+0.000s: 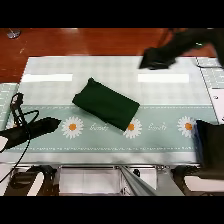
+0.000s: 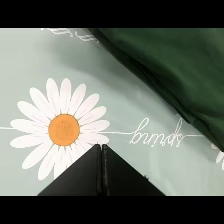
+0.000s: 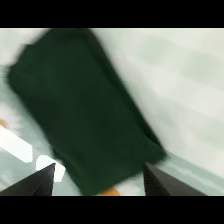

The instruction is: Fold the shirts.

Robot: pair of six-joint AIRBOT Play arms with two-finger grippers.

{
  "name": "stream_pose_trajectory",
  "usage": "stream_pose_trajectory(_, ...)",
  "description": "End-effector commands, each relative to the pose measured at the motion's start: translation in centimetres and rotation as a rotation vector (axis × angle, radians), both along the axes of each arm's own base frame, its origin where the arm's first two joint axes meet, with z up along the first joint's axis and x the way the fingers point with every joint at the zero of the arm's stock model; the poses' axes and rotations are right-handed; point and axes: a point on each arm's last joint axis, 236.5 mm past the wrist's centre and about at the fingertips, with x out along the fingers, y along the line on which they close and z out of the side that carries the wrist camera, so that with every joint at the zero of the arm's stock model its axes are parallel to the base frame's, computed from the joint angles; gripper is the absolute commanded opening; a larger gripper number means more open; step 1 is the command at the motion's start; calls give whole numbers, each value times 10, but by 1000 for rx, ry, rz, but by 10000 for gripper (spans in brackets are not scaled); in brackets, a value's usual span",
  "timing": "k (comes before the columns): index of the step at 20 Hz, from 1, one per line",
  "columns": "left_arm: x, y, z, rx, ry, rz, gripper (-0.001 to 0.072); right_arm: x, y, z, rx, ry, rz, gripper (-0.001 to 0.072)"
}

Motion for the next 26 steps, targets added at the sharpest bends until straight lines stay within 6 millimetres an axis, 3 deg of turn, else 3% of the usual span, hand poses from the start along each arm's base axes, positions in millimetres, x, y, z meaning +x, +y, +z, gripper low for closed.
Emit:
stream_pose_trajectory(1, 0, -1, 0, -4, 1, 0, 34, -33, -67, -8, -105, -161, -239, 621)
stream_pose_trajectory(5, 0, -1, 0, -5, 2, 1, 34, -99, -70, -118, 125, -31, -629, 620)
stream_pose_trajectory(7, 0, -1, -2, -5, 9, 0, 34, -129, -49, -167, 273, 113, -728, 620)
stream_pose_trajectory(12, 0, 0, -18, -9, 77, 2, 34, -139, -1, -195, 433, 275, -656, 620)
stream_pose_trajectory(17, 7, 2, -28, -11, 104, 20, 34, -136, 33, -235, 368, 460, -570, 620)
stream_pose_trajectory(19, 7, 2, -28, -11, 104, 19, 34, -127, 51, -239, 359, 492, -521, 620)
stream_pose_trajectory(22, 9, 3, -27, -10, 94, 25, 34, -98, 84, -232, 387, 480, -477, 617)
stream_pose_trajectory(23, 10, 3, -27, -10, 90, 27, 34, -89, 96, -230, 391, 475, -448, 574)
stream_pose_trajectory(25, 10, 2, -26, -17, 92, 27, 34, -77, 116, -215, 412, 462, -324, 27)
stream_pose_trajectory(26, 10, 1, -26, -22, 94, 26, 34, -65, 125, -195, 429, 402, -235, 24)
